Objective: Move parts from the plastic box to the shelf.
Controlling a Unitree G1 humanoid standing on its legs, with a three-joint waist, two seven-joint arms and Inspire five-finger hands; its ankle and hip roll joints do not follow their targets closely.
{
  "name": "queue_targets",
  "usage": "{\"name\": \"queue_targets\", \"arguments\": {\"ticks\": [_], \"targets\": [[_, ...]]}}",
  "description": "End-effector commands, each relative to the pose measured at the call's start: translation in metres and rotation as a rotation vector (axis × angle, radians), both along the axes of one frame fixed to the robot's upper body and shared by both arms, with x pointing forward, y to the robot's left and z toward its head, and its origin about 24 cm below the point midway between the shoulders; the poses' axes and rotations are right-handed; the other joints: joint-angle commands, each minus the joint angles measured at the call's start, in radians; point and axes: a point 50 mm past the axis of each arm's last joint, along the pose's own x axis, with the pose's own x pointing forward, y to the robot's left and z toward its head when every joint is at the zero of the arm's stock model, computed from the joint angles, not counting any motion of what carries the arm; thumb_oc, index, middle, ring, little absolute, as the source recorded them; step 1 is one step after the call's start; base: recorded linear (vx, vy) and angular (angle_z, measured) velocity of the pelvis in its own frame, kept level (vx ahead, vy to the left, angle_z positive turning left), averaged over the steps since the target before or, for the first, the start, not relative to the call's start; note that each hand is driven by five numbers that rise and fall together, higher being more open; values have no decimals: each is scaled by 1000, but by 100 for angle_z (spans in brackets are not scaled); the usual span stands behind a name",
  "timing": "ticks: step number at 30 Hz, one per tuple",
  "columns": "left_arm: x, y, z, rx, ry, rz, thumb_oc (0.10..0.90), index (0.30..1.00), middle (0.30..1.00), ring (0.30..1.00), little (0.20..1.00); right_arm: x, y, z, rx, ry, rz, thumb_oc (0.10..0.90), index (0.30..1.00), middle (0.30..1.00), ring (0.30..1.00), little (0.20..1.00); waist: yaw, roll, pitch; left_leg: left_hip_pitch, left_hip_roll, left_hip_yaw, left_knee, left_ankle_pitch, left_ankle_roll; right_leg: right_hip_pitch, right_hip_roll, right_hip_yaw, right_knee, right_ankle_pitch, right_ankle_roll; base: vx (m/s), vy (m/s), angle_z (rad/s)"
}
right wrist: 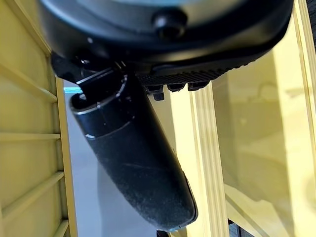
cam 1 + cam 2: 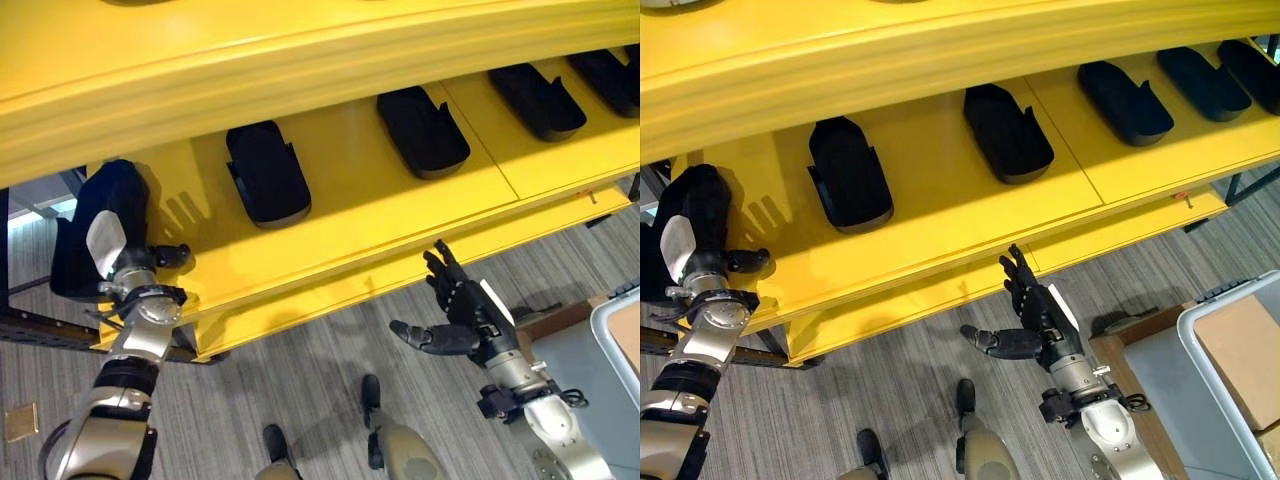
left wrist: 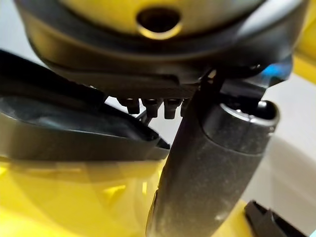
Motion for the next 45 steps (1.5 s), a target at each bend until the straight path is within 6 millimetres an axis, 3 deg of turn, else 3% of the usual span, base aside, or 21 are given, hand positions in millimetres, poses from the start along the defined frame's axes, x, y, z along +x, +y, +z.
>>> {"name": "queue_targets", "arguments": {"ticks": [1, 5, 18, 29, 39, 45], "targets": [[15, 17, 64, 6, -202, 32, 900, 1000, 1000, 1000, 1000, 5, 5, 46, 81, -250, 42, 900, 1000, 1000, 1000, 1000, -9, -44, -24, 35, 17, 1, -7, 25, 4, 113, -74, -5, 17, -106, 86, 0, 0, 0], [18, 18, 47, -132, -167, 60, 900, 1000, 1000, 1000, 1000, 5, 5, 46, 87, -248, 39, 900, 1000, 1000, 1000, 1000, -13, -49, -14, 29, 17, 3, -7, 30, 5, 102, -74, 0, 23, -105, 84, 0, 0, 0], [20, 23, 18, -412, -114, 136, 900, 1000, 1000, 1000, 1000, 3, 6, 46, 89, -239, 35, 900, 1000, 1000, 1000, 1000, -20, -56, -2, 23, 15, 12, -4, 29, 7, 80, -74, 16, 34, -105, 83, 2, 3, -1], [34, 1, 21, -522, -138, 50, 900, 1000, 1000, 1000, 1000, 4, 5, 44, 86, -226, 26, 900, 1000, 1000, 1000, 1000, -27, -46, 8, 34, 9, 14, -2, 25, 8, 83, -79, 20, 41, -108, 82, 1, 1, 0], [50, -37, 27, -638, -189, -119, 900, 1000, 1000, 1000, 1000, 6, 5, 45, 71, -228, 1, 900, 1000, 1000, 1000, 1000, -31, -35, 19, 41, 2, 7, 1, 20, 14, 87, -83, 20, 47, -109, 79, 0, 0, 0], [52, -49, 30, -700, -229, -188, 900, 1000, 1000, 1000, 1000, 7, 4, 44, 68, -220, -11, 900, 1000, 1000, 1000, 1000, -32, -27, 18, 45, 0, 4, 0, 19, 15, 93, -84, 20, 47, -111, 78, 0, 0, 0]]}}
